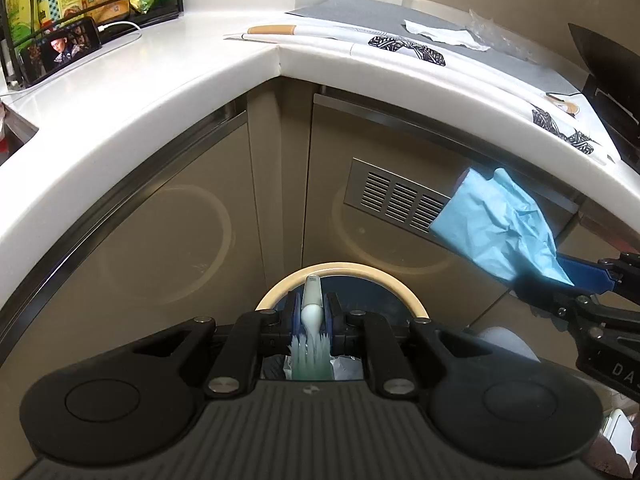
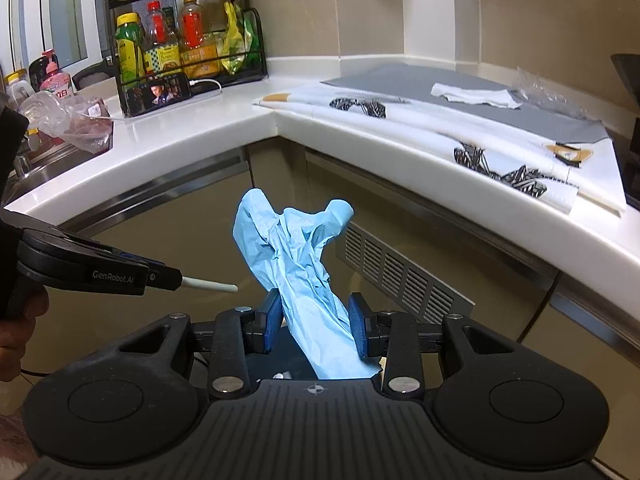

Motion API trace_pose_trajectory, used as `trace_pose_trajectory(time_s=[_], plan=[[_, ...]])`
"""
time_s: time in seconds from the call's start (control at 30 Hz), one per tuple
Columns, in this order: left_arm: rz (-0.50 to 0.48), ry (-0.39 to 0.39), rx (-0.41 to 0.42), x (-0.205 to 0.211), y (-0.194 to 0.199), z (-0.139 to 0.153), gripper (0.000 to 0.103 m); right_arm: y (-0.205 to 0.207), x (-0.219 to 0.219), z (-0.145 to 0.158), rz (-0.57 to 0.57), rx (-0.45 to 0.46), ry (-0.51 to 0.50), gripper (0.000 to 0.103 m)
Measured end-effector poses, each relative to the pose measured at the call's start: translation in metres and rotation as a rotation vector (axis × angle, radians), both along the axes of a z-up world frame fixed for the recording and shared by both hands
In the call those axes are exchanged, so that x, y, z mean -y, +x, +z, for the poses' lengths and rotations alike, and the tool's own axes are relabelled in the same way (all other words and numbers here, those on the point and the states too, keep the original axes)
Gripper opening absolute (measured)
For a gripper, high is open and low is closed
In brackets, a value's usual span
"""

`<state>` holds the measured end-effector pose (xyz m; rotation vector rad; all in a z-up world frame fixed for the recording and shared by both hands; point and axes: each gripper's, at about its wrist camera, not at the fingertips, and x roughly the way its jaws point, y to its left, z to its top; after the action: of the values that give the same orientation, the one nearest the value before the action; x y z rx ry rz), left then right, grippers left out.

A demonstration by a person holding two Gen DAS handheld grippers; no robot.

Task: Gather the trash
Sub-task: 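Carry the toothbrush in the left tool and glove in the right tool down over the bin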

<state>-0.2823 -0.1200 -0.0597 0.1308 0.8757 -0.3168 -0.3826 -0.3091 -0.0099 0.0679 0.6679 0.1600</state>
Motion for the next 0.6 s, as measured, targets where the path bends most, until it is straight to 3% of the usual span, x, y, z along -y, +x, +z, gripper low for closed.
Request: trace_pose_trajectory(time_s=[0.6], plan=[[0.005,0.014,-0.014,0.004,0.007,-0.011,0.012,0.010,0.000,-0.009,0.001,-0.040,0.004,0.038]])
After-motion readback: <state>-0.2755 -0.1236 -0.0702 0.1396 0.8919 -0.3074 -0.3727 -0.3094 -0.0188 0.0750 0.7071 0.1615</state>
